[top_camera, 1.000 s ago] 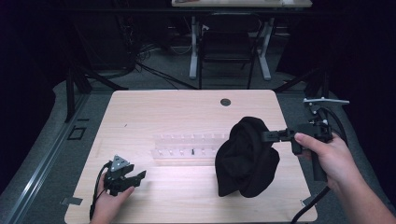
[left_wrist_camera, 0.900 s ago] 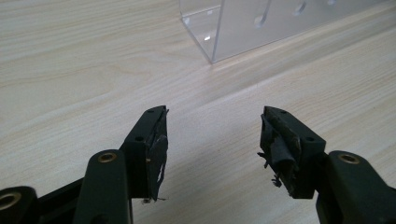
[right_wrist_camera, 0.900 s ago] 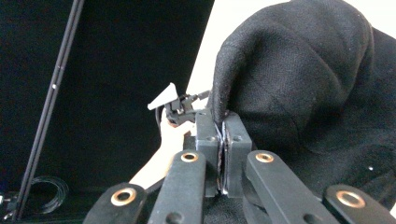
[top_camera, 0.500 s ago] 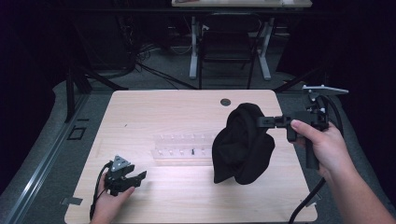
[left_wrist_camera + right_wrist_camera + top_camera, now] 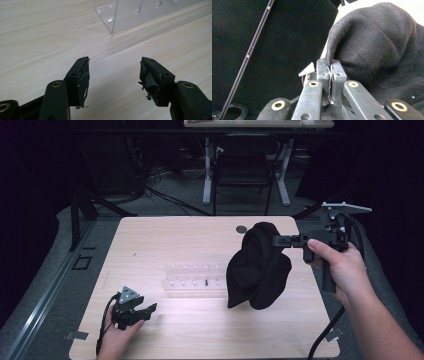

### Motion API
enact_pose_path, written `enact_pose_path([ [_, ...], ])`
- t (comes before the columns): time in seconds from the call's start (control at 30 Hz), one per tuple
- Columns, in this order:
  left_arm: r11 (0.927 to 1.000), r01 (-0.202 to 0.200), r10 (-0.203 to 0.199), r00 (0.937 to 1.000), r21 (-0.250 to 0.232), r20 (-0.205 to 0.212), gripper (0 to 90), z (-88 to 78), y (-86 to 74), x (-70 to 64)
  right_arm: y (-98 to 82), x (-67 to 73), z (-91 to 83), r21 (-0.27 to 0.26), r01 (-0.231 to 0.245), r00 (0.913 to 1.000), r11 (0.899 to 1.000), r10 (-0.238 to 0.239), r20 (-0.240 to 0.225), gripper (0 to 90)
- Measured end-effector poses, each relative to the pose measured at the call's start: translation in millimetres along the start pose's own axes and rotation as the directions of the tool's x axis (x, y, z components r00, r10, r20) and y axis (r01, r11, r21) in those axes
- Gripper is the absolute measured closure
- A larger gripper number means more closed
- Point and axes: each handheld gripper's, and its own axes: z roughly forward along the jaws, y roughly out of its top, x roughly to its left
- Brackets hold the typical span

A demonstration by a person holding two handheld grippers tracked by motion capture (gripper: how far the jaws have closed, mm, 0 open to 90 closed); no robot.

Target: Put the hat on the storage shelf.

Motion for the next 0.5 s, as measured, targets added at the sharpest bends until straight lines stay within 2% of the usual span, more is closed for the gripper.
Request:
enact_pose_path([
  [0.17,1.0000,0.001,-0.001,1.0000,-0.001,-0.002,41.2,0.0,0.1,0.5,6.3,1.0,1.6,-0.026,0.007,0.9999,1.000,-0.007,0.008,88.1],
  [0.4,1.0000,0.000,0.000,1.0000,0.002,-0.001,41.2,0.5,0.1,-0.5,12.6,0.8,8.7,-0.031,0.014,0.9993,0.999,-0.013,0.035,88.2],
  [0.5,1.0000,0.002,-0.002,1.0000,0.001,0.001,41.2,0.6,0.1,-0.3,16.3,1.1,10.7,-0.040,0.012,0.9994,0.999,-0.011,0.032,88.2],
])
